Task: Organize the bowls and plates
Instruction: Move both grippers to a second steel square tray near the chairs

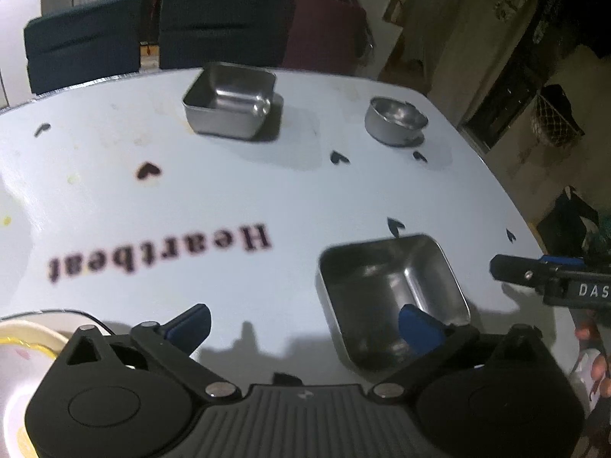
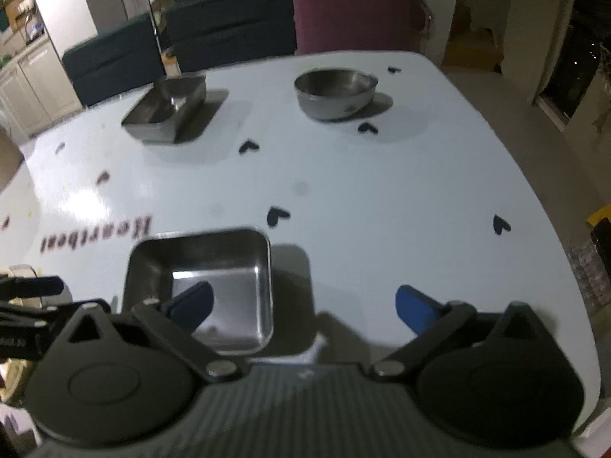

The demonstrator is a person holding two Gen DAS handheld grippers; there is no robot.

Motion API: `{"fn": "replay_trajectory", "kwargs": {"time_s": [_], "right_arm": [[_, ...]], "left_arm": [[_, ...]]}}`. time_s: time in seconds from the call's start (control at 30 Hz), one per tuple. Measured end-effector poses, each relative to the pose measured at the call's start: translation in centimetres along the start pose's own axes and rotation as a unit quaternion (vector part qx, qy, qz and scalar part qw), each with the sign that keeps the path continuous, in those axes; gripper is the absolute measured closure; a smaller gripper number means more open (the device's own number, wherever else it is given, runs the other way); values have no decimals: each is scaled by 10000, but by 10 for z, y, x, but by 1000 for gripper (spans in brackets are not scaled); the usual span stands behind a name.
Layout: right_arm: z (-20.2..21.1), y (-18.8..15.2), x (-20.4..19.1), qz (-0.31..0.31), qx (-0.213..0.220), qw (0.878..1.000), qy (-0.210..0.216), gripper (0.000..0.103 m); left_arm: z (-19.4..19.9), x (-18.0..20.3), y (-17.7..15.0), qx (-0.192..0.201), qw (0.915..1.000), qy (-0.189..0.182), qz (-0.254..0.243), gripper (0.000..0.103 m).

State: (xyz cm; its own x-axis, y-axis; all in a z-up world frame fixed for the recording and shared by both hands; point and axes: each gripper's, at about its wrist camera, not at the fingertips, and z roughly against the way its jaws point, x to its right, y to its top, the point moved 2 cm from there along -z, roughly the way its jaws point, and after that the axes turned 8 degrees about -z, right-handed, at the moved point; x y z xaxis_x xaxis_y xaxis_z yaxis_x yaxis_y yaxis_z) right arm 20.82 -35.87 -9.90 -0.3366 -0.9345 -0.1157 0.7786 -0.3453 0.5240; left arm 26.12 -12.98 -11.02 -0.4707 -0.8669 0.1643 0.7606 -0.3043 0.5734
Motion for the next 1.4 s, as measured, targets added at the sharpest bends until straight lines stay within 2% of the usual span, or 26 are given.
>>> {"fn": "replay_trajectory", "kwargs": {"time_s": [0.1, 0.23, 0.37, 0.63, 0.9, 1.13, 1.3, 1.4], "right_arm": [[2, 5, -2, -123, 255, 9996, 36, 0], [0, 17, -8, -266, 534, 9982, 72, 0], [-6, 29, -20, -508, 818, 9951, 231, 0], [-33, 52, -68, -848, 956, 9904, 535, 0], [-77, 71, -108, -1265, 826, 9864, 648, 0], [-115, 88, -133, -1928, 714, 9760, 721, 0], [-134, 97, -151, -2304, 607, 9678, 816, 0], [-146, 98, -162, -2445, 578, 9658, 639, 0]], "left_arm": [[2, -7, 6, 94, 9999, 110, 4, 0], [10, -26, 20, 343, 9986, 407, 47, 0], [15, -50, 34, 431, 9966, 686, 122, 0], [15, -112, 55, 855, 9883, 1020, 742, 0], [-5, -152, 74, 1093, 9796, 952, 1390, 0], [-22, -166, 89, 1322, 9750, 825, 1586, 0], [-24, -181, 91, 1469, 9688, 881, 1790, 0], [-26, -190, 87, 1403, 9672, 903, 1915, 0]]}}
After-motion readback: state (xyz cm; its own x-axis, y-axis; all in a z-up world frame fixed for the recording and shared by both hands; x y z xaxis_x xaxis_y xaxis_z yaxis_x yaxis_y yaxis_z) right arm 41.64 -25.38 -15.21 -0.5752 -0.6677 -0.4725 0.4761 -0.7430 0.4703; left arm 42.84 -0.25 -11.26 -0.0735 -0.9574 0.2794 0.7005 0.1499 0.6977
